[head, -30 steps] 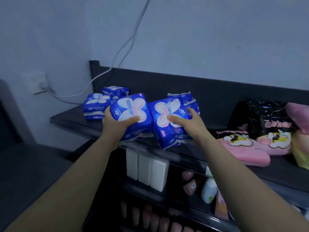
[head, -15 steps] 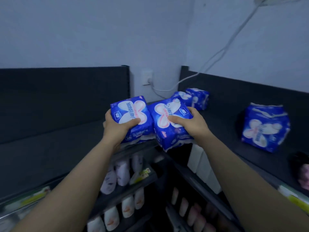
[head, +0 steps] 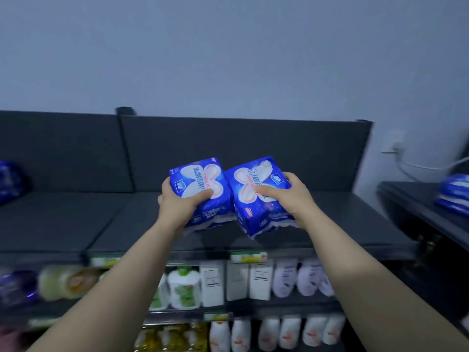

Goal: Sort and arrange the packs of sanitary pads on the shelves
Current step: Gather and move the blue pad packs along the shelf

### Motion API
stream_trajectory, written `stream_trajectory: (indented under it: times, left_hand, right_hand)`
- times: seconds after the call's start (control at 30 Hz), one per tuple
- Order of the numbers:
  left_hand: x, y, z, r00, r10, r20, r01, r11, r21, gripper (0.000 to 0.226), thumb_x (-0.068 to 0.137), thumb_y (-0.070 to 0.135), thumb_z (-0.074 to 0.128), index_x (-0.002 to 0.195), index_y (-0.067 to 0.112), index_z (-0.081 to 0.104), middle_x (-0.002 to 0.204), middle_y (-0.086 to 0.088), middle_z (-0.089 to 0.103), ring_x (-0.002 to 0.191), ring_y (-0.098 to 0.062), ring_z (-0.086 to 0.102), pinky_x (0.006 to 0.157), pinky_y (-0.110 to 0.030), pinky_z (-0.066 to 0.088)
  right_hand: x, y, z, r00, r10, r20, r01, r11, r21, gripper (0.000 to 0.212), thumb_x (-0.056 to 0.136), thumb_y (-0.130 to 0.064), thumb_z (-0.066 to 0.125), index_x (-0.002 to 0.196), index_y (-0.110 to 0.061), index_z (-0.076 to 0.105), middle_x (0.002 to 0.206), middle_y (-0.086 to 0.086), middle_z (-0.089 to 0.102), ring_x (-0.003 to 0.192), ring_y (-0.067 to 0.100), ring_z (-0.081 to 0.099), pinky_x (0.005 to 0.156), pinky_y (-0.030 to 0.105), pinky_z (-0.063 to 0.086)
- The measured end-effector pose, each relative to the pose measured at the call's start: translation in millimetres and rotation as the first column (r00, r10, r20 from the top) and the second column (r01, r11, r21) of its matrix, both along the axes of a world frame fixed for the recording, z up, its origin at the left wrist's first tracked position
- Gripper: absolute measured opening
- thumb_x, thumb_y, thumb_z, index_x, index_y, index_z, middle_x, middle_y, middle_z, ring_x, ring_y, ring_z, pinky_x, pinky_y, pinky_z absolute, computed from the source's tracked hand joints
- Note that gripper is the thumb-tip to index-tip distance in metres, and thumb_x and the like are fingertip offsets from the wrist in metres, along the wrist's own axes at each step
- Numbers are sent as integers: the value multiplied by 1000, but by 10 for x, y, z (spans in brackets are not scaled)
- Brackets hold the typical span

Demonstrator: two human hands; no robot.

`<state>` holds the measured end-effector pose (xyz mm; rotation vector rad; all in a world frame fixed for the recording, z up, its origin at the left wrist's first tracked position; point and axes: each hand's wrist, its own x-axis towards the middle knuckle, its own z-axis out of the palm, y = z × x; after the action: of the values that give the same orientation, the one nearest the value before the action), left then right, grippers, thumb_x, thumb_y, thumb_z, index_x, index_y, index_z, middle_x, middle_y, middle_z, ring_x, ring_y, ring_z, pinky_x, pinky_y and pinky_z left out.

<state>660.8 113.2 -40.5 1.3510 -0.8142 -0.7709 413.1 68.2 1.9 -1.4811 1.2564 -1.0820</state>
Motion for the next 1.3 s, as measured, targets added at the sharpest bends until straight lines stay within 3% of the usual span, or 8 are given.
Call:
stream_trajectory:
  times: [0.17, 0.3, 0.57, 0.7, 0.93, 1.07, 1.2, 1.3]
  left_hand:
    - [1243, 452, -17, 984, 173, 32, -173, 985, 22, 111, 33, 55, 89, 130, 44, 35, 133, 4, 47, 112, -21, 58, 89, -47, 55]
    - [2065, 820, -17, 957, 287, 51, -288, 957, 15, 108, 35, 55, 90, 128, 44, 35, 132, 4, 47, 114, -22, 57, 88, -48, 55]
    - [3289, 1366, -57, 861, 499, 99, -504, 863, 32, 118, 40, 56, 89, 140, 39, 29, 137, 3, 42, 114, -24, 55, 92, -49, 53]
    - [3776, 1416, -19, 793, 587, 160, -595, 804, 0, 113, 59, 43, 90, 149, 31, 22, 147, 0, 34, 127, -24, 45, 104, -44, 43]
    - [4608, 1238, 35, 685, 669, 287, -688, 724, -47, 106, 62, 40, 89, 147, 32, 27, 141, 0, 33, 124, -24, 45, 105, -41, 40]
    - [5021, 1006, -57, 635, 684, 360, -723, 690, -36, 107, 62, 42, 89, 147, 35, 24, 142, -2, 32, 130, -30, 40, 111, -47, 34]
    - [5336, 819, -257, 587, 680, 440, -760, 650, 10, 108, 64, 41, 88, 149, 35, 21, 147, -3, 28, 133, -34, 33, 110, -48, 33]
    - [5473, 675, -350, 547, 592, 592, -770, 634, 77, 112, 67, 43, 85, 152, 33, 12, 151, -3, 18, 135, -34, 23, 106, -48, 33]
  right_hand:
    - [1325, 66, -43, 988, 152, 4, -152, 988, 11, 58, 58, -46, 88, 101, -40, 49, 105, -14, 64, 92, 16, 68, 80, 46, 59]
    - [2291, 166, -91, 969, 248, 11, -248, 969, 13, 64, 61, -45, 87, 110, -36, 48, 107, -14, 62, 94, 15, 66, 80, 45, 59]
    - [3835, 266, -155, 902, 430, 30, -431, 903, -3, 63, 57, -43, 88, 108, -36, 51, 106, -15, 65, 93, 14, 67, 83, 44, 58]
    - [4467, 197, -181, 870, 491, 48, -491, 871, -27, 68, 52, -46, 88, 109, -38, 52, 104, -18, 66, 93, 12, 68, 83, 43, 58]
    - [5504, -146, -333, 818, 564, 110, -559, 826, -81, 66, 55, -42, 90, 110, -38, 52, 106, -18, 66, 94, 8, 67, 83, 40, 58]
    - [6014, -428, -504, 815, 566, 122, -556, 824, -110, 71, 54, -38, 91, 113, -38, 52, 106, -18, 66, 95, 6, 67, 83, 40, 58]
    - [6432, -639, -667, 839, 540, 62, -527, 836, -156, 72, 56, -34, 92, 115, -38, 51, 106, -21, 64, 96, 3, 64, 82, 32, 57]
    - [6703, -743, -842, 874, 486, -7, -481, 862, -163, 78, 52, -42, 88, 119, -41, 47, 115, -15, 60, 105, 11, 60, 88, 36, 54]
